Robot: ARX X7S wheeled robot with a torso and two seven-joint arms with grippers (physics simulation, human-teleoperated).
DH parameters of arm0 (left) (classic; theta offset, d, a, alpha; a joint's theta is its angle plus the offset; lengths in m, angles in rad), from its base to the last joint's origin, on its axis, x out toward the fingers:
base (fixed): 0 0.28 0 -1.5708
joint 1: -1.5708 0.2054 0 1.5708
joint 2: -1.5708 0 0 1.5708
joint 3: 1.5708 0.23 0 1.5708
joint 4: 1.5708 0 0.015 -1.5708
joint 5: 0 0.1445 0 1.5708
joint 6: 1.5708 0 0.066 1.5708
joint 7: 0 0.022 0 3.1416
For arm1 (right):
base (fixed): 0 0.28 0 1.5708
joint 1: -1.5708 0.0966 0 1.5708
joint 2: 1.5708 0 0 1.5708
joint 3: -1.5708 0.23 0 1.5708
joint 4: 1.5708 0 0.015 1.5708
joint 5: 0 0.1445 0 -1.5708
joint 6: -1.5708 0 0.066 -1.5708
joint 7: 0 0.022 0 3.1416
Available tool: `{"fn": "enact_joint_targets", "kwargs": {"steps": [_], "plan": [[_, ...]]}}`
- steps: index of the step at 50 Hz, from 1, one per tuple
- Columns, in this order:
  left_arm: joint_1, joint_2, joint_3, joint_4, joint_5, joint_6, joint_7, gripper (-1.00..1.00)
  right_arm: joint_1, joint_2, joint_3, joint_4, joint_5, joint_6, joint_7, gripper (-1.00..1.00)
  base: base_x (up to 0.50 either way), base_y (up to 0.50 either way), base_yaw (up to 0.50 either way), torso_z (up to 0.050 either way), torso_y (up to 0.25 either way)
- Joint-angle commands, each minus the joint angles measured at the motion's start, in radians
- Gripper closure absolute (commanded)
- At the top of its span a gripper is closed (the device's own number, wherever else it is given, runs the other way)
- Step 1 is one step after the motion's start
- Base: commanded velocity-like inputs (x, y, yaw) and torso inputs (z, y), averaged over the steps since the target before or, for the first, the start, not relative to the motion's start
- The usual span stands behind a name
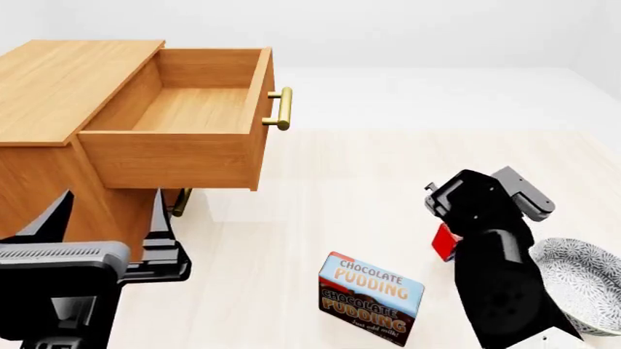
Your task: Put the butter at the back in the top drawer of the cabinet and close it.
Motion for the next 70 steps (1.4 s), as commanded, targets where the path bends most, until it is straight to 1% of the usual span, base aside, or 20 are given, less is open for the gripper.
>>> {"fn": "enact_joint_targets", "kwargs": {"steps": [1, 3, 6, 13, 19, 22, 25, 27, 30, 34, 36, 44, 51, 54, 55, 56, 58, 61, 70], "plan": [[0.003, -0.006, -0.003, 0.019, 0.005, -0.010, -0.004, -1.00, -0.040, -0.077, -0.108, -0.359, 0.036, 0.172, -0.046, 1.00, 0.00, 0.00, 0.00, 0.000, 0.000], [0.002, -0.007, -0.004, 0.024, 0.006, -0.013, -0.006, -1.00, -0.078, -0.077, -0.189, -0.460, 0.142, 0.228, -0.014, 1.00, 0.00, 0.00, 0.00, 0.000, 0.000], [0.002, -0.006, -0.005, 0.030, 0.007, -0.019, -0.009, -1.00, -0.119, -0.075, -0.265, -0.579, 0.245, 0.290, 0.022, 1.00, 0.00, 0.00, 0.00, 0.000, 0.000], [0.002, 0.003, -0.008, 0.039, 0.009, -0.034, -0.015, -1.00, -0.168, -0.069, -0.350, -0.754, 0.360, 0.371, 0.054, 1.00, 0.00, 0.00, 0.00, 0.001, 0.001], [0.002, 0.013, -0.009, 0.044, 0.010, -0.047, -0.020, -1.00, -0.201, -0.065, -0.406, -0.884, 0.434, 0.430, 0.036, 1.00, 0.00, 0.00, 0.00, 0.000, 0.002], [0.002, 0.017, -0.011, 0.046, 0.009, -0.053, -0.021, -1.00, -0.226, -0.068, -0.426, -0.982, 0.507, 0.436, -0.015, 1.00, 0.00, 0.00, 0.00, 0.000, 0.000], [0.003, 0.019, -0.012, 0.047, 0.009, -0.056, -0.021, -1.00, -0.220, -0.064, -0.437, -1.027, 0.555, 0.486, 0.002, 1.00, 0.00, 0.00, 0.00, 0.000, 0.000], [0.005, 0.022, -0.012, 0.046, 0.009, -0.056, -0.022, -1.00, -0.246, -0.055, -0.479, -1.118, 0.607, 0.485, -0.086, 1.00, 0.00, 0.00, 0.00, 0.000, 0.005], [0.009, 0.028, -0.012, 0.042, 0.010, -0.056, -0.022, -1.00, -0.250, -0.046, -0.509, -1.189, 0.658, 0.525, -0.118, 1.00, 0.00, 0.00, 0.00, 0.000, 0.000], [0.010, 0.032, -0.014, 0.041, 0.008, -0.059, -0.020, -1.00, -0.259, -0.033, -0.535, -1.283, 0.725, 0.575, -0.159, 1.00, 0.00, 0.00, 0.00, 0.002, 0.000], [0.010, 0.036, -0.014, 0.044, 0.009, -0.063, -0.020, -1.00, -0.255, -0.028, -0.544, -1.328, 0.755, 0.620, -0.150, 1.00, 0.00, 0.00, 0.00, 0.000, 0.005], [-0.003, 0.051, -0.019, 0.056, 0.005, -0.096, -0.021, -1.00, -0.228, -0.026, -0.524, -1.449, 0.896, 0.721, -0.156, 1.00, 0.00, 0.00, 0.00, 0.000, 0.001], [-0.061, 0.083, -0.031, 0.094, 0.008, -0.230, -0.054, -1.00, -0.191, -0.037, -0.499, -1.499, 1.005, 0.799, -0.122, 1.00, 0.00, 0.00, 0.00, 0.000, 0.001], [-0.093, 0.119, -0.034, 0.100, 0.006, -0.318, -0.081, -1.00, -0.178, -0.041, -0.492, -1.514, 1.044, 0.827, -0.097, 1.00, 0.00, 0.00, 0.00, 0.003, 0.000], [-0.140, 0.190, -0.031, 0.105, 0.017, -0.459, -0.132, -1.00, -0.158, -0.055, -0.481, -1.532, 1.096, 0.866, -0.074, 1.00, 0.00, 0.00, 0.00, 0.000, 0.000], [-0.168, 0.242, -0.029, 0.106, 0.018, -0.549, -0.164, -1.00, -0.146, -0.063, -0.477, -1.542, 1.134, 0.888, -0.056, 1.00, 0.00, 0.00, 0.00, 0.000, 0.000], [-0.200, 0.311, -0.021, 0.096, 0.031, -0.664, -0.195, -1.00, -0.138, -0.066, -0.488, -1.545, 1.174, 0.894, -0.041, 1.00, 0.00, 0.00, 0.00, 0.000, 0.000], [-0.210, 0.359, -0.026, 0.069, 0.024, -0.712, -0.197, -1.00, -0.140, -0.063, -0.506, -1.545, 1.207, 0.884, -0.030, 1.00, 0.00, 0.00, 0.00, 0.000, 0.003], [-0.206, 0.443, -0.033, 0.039, 0.033, -0.795, -0.209, -1.00, -0.136, -0.060, -0.541, -1.554, 1.301, 0.866, 0.017, 1.00, 0.00, 0.00, 0.00, 0.000, 0.001]]}}
